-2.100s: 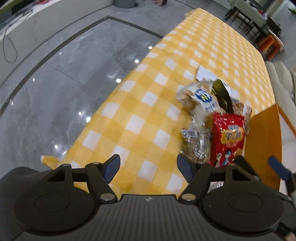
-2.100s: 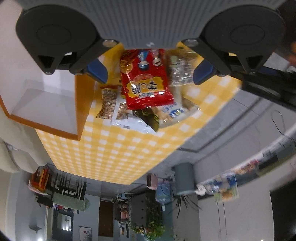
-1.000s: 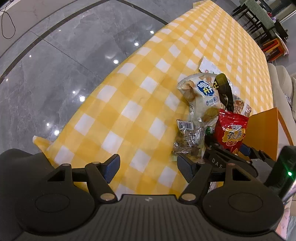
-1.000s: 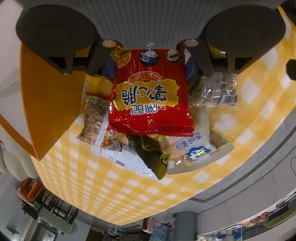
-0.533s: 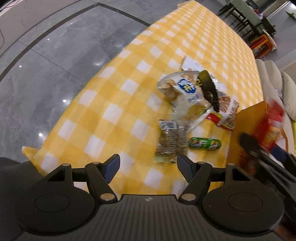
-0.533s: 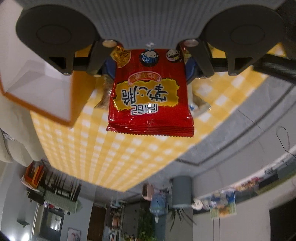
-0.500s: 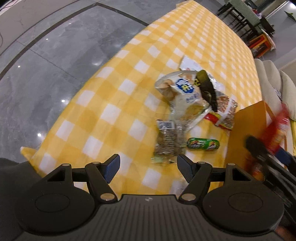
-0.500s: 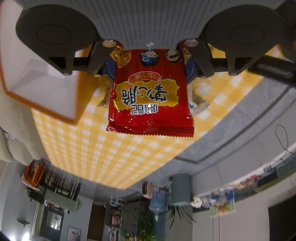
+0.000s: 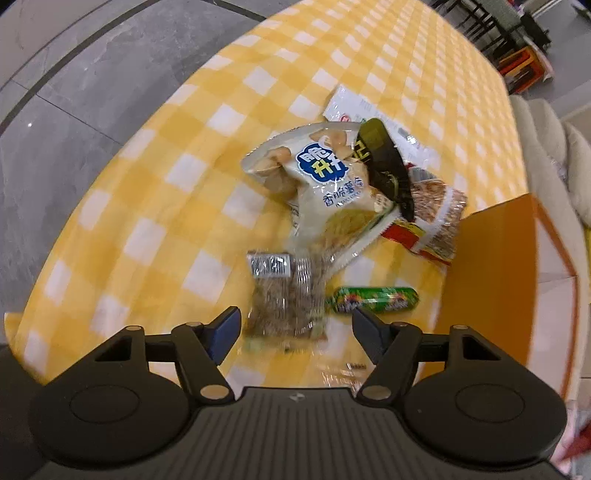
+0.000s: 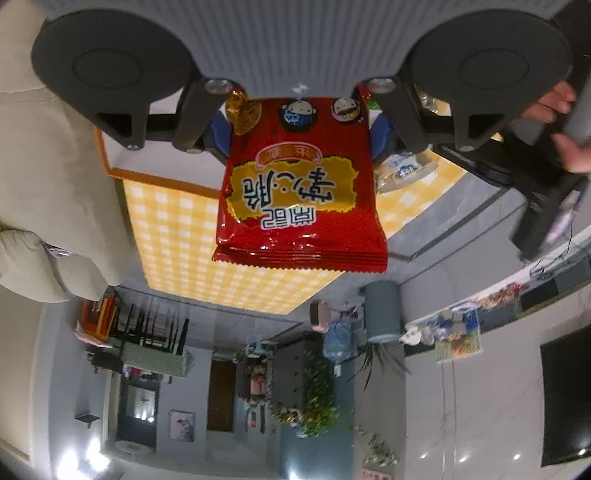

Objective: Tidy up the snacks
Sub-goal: 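Carry the red bag toward the box while the left tool grasps the brown biscuit bag, then lower the red bag into the box and open the right tool, then lower the clear biscuit bag into the box and open the left tool, then reach the right tool to the clear bag of white balls and grasp it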

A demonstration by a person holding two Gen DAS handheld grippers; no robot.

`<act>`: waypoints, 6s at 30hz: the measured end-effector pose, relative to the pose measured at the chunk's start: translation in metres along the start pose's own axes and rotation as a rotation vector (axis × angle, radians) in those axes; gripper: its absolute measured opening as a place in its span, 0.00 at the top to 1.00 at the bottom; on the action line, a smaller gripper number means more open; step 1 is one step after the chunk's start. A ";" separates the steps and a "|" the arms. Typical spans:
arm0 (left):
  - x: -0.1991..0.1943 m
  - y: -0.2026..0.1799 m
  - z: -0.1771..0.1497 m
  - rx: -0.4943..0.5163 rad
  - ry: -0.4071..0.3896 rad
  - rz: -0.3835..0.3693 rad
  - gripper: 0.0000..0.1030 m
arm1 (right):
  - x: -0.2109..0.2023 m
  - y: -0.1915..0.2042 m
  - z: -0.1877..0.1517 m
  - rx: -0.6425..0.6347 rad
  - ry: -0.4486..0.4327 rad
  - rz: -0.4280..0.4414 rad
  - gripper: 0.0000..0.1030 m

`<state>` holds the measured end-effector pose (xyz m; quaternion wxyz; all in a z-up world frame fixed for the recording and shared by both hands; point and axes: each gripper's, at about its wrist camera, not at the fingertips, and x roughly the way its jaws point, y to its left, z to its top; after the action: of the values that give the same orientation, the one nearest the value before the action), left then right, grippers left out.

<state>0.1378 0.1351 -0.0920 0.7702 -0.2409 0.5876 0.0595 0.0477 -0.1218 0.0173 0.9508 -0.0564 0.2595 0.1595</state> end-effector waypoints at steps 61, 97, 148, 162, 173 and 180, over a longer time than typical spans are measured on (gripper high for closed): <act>-0.084 -0.130 -0.068 0.271 -0.196 -0.191 0.63 | 0.059 -0.119 -0.061 0.332 0.449 -0.108 0.33; -0.054 -0.092 -0.044 0.250 -0.129 -0.224 0.63 | 0.167 -0.127 -0.076 0.796 0.565 0.091 0.13; 0.073 -0.245 -0.145 0.497 0.232 -0.056 0.27 | 0.015 -0.212 -0.048 0.550 0.255 -0.024 0.09; -0.014 -0.236 -0.140 0.522 0.087 -0.054 0.25 | -0.002 -0.211 -0.044 0.557 0.222 -0.048 0.09; -0.091 -0.186 -0.105 0.500 -0.091 0.012 0.18 | 0.002 -0.179 -0.027 0.517 0.193 -0.036 0.09; -0.109 -0.134 -0.099 0.416 -0.131 0.053 0.18 | -0.005 -0.130 -0.004 0.447 0.154 0.014 0.12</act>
<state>0.0682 -0.0056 0.0313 0.8379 -0.0567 0.5422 -0.0273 0.0852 -0.2468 0.0193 0.9161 0.1452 0.3603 0.0998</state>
